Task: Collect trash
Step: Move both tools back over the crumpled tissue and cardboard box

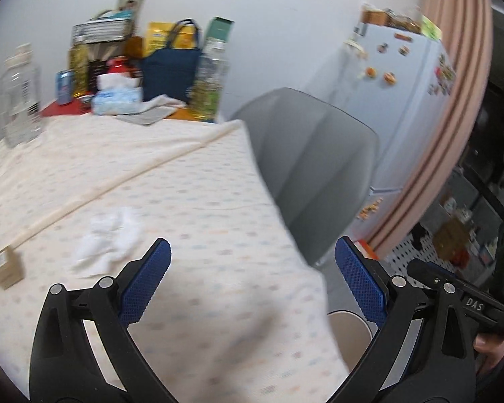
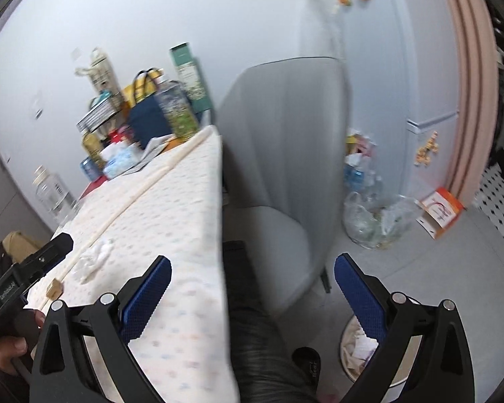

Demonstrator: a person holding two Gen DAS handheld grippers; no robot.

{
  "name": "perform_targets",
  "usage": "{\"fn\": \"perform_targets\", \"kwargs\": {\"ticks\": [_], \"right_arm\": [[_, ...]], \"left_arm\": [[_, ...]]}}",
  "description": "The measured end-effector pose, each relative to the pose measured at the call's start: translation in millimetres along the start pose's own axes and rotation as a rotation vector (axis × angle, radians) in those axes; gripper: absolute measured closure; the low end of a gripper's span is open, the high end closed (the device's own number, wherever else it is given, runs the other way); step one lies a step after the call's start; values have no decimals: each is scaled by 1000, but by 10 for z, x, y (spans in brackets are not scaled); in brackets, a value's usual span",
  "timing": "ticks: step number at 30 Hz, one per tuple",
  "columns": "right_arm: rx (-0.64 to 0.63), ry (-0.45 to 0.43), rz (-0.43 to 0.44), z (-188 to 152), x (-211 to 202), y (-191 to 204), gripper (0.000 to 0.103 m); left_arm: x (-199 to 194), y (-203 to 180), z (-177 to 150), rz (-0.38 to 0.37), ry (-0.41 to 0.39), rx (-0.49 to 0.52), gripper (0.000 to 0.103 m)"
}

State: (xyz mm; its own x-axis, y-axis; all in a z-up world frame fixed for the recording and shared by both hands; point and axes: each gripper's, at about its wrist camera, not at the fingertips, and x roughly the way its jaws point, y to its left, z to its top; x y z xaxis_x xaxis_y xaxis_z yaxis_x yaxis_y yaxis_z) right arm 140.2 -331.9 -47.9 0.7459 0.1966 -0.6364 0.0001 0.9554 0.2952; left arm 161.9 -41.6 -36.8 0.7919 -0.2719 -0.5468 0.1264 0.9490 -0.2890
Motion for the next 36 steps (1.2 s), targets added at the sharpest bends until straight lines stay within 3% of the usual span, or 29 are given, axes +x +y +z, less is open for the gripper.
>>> {"fn": "perform_targets", "kwargs": {"ticks": [19, 32, 36], "right_arm": [[-170, 89, 180, -202, 344, 1612, 8], [-192, 191, 216, -303, 795, 2329, 8], [-203, 220, 232, -356, 943, 2498, 8]], "left_arm": [[-618, 1449, -205, 181, -50, -239, 6], [-515, 2165, -367, 345, -7, -368, 6], [-337, 2302, -458, 333, 40, -410, 7]]}}
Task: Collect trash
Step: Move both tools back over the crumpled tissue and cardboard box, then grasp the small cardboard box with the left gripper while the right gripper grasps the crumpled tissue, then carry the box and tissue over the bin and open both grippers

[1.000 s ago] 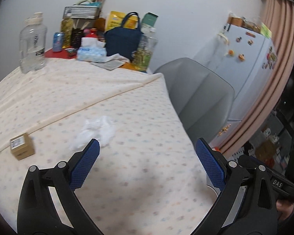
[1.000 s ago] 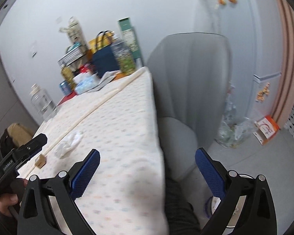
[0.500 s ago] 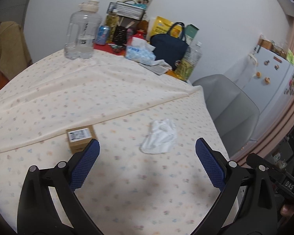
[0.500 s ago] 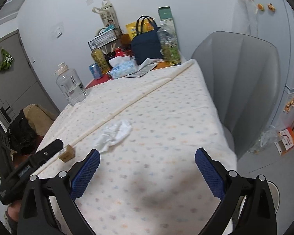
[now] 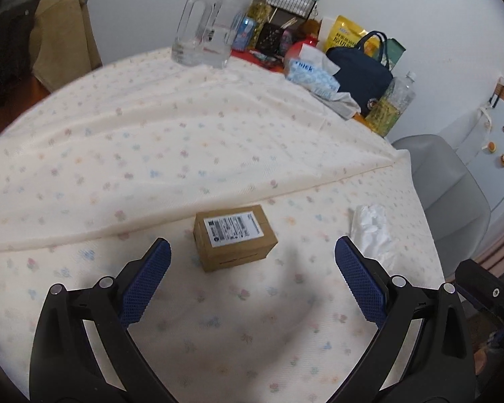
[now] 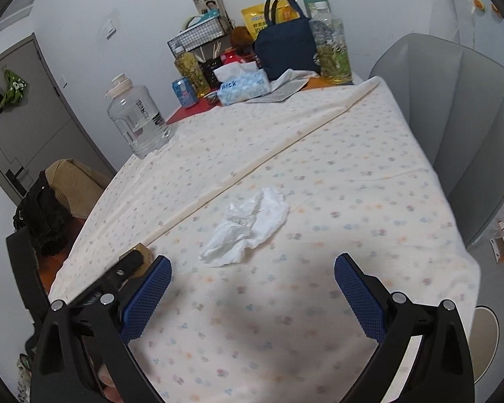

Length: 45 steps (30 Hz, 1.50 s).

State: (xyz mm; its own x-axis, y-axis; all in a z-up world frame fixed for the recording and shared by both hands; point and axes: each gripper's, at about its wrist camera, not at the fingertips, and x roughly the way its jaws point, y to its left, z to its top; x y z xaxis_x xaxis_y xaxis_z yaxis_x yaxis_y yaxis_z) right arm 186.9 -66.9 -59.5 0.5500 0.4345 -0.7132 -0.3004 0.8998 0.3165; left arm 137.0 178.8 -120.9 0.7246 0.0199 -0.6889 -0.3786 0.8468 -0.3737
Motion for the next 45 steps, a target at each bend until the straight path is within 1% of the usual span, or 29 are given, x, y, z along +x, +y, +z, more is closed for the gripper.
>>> {"fn": "perform_targets", "kwargs": {"ticks": [1, 2, 4, 5, 9, 15, 16, 17, 18, 19, 20, 21, 22, 26, 33, 38, 45], "right_arm": [[-3, 5, 1, 7, 50, 28, 8], [-5, 14, 3, 20, 113, 56, 8], [3, 24, 5, 43, 212, 83, 8], [12, 30, 6, 54, 270, 95, 8], [30, 61, 13, 62, 475, 137, 8], [42, 85, 18, 68, 705, 160, 8], [52, 84, 17, 73, 735, 152, 13], [63, 88, 17, 79, 777, 138, 25], [68, 102, 28, 84, 816, 127, 34], [70, 123, 50, 81, 854, 115, 60], [68, 159, 86, 76, 903, 110, 89], [62, 175, 103, 70, 915, 112, 95], [55, 167, 112, 58, 888, 110, 97], [30, 119, 156, 18, 621, 93, 99], [31, 39, 165, -23, 141, -69, 99], [26, -4, 173, -44, -111, -202, 100], [72, -58, 159, -62, -416, -548, 100]], "left_arm": [[33, 13, -16, -3, 1, -4, 9], [15, 6, -16, -1, -2, -5, 19], [16, 29, -12, 12, 0, -17, 37], [11, 49, -11, 14, -1, -26, 52], [-43, 138, -11, -21, -8, -54, 52], [-222, 222, -10, -9, -65, -59, 52], [-253, 236, -7, -3, -71, -60, 52], [-257, 242, 0, 0, -75, -60, 52], [-266, 245, 5, 3, -78, -59, 52], [-287, 238, 5, 6, -82, -55, 52], [-293, 228, 6, 6, -83, -52, 52], [-307, 211, 3, 4, -85, -47, 52], [-314, 199, 4, 2, -86, -44, 52], [-377, 79, 1, -15, -97, -17, 52], [-483, -265, -38, -59, -108, 48, 52], [-563, -526, -83, -86, -116, 98, 52], [-588, -920, -182, -121, -108, 172, 52]]}}
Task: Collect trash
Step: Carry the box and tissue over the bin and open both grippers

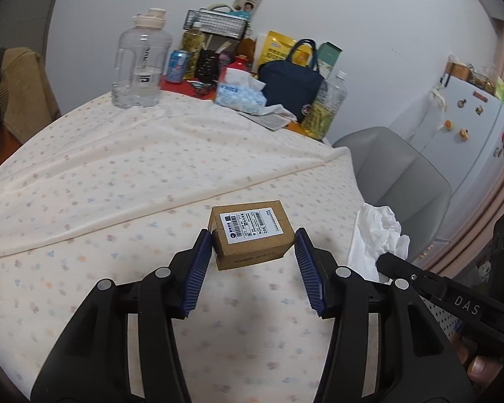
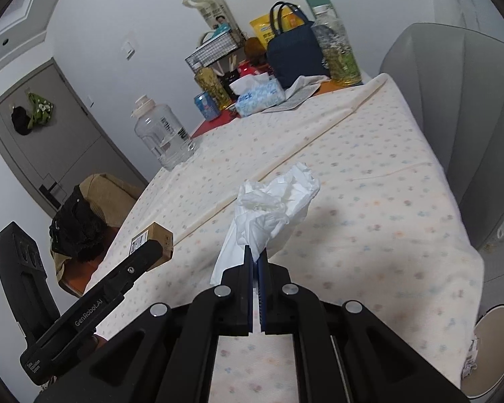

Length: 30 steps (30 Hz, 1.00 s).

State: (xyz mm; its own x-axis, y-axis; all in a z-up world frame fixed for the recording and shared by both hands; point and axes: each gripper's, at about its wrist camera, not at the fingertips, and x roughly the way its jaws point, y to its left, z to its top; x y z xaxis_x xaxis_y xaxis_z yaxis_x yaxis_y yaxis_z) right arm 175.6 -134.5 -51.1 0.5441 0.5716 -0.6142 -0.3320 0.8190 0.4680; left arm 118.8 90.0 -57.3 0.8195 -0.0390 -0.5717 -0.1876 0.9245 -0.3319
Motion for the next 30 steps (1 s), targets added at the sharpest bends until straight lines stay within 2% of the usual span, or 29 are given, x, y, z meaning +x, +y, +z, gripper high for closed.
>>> {"fn": "perform_targets", "kwargs": {"ticks": [10, 22, 30], "right_arm": [[81, -87, -51, 20, -498, -592, 100], [222, -182, -166, -88, -1134, -1585, 100], [313, -239, -241, -246, -1610, -2254, 99]], "left_arm": [[113, -720, -81, -76, 38, 121, 52], [308, -1629, -253, -156, 101, 269, 52], [503, -2373, -519, -226, 156, 373, 52]]}}
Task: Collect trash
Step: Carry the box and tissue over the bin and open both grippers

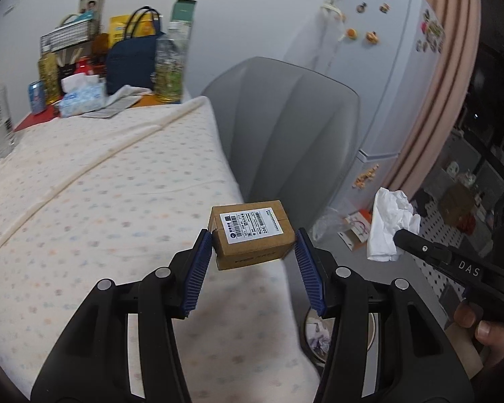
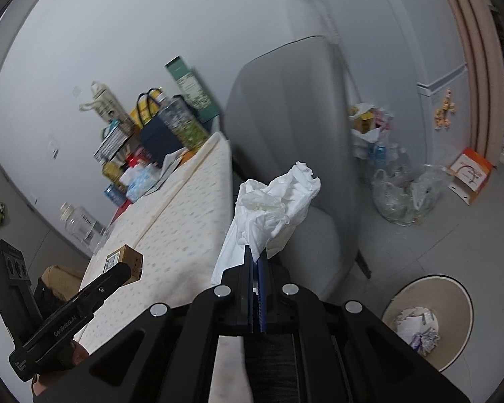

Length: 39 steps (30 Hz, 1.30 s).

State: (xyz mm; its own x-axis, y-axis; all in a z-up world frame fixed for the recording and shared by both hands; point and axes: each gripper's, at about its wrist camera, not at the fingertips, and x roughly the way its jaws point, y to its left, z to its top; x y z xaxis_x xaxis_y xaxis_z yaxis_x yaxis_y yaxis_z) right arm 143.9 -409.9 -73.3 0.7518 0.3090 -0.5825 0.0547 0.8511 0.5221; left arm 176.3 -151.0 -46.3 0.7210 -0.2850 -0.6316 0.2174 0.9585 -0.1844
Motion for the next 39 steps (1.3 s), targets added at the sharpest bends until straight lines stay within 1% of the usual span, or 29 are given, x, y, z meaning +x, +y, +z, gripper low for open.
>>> {"fn": "perform_targets", "kwargs": {"ticks": [6, 14, 22, 28, 29, 31, 33, 35, 36, 39], "right_arm": [[69, -20, -68, 11, -202, -636, 99], [154, -25, -141, -66, -334, -1293, 99], [232, -14, -181, -201, -351, -1797, 99], [256, 30, -213, -358, -289, -2055, 99], [258, 40, -213, -385, -265, -2083, 96], [270, 61, -215, -451, -228, -2140, 96], [311, 95, -218, -529, -162, -2258, 89], [348, 106, -227, -597, -158, -2358, 40], [355, 99, -229, -615, -179, -2392, 38], [376, 91, -242, -638, -239, -2512, 38]], "left_arm": [[290, -441, 8, -34, 44, 65, 52], [613, -972, -30, -74, 100, 156, 52], [950, -1389, -149, -108, 167, 225, 52], [1196, -1656, -276, -133, 220, 265, 52], [1223, -1685, -299, -134, 227, 270, 52], [1281, -1734, -331, -137, 240, 281, 52], [1339, -1781, -369, -142, 257, 290, 52], [1377, -1821, -419, -144, 270, 300, 52], [1387, -1841, -436, -147, 276, 305, 52], [1417, -1891, -494, -155, 291, 320, 52]]}}
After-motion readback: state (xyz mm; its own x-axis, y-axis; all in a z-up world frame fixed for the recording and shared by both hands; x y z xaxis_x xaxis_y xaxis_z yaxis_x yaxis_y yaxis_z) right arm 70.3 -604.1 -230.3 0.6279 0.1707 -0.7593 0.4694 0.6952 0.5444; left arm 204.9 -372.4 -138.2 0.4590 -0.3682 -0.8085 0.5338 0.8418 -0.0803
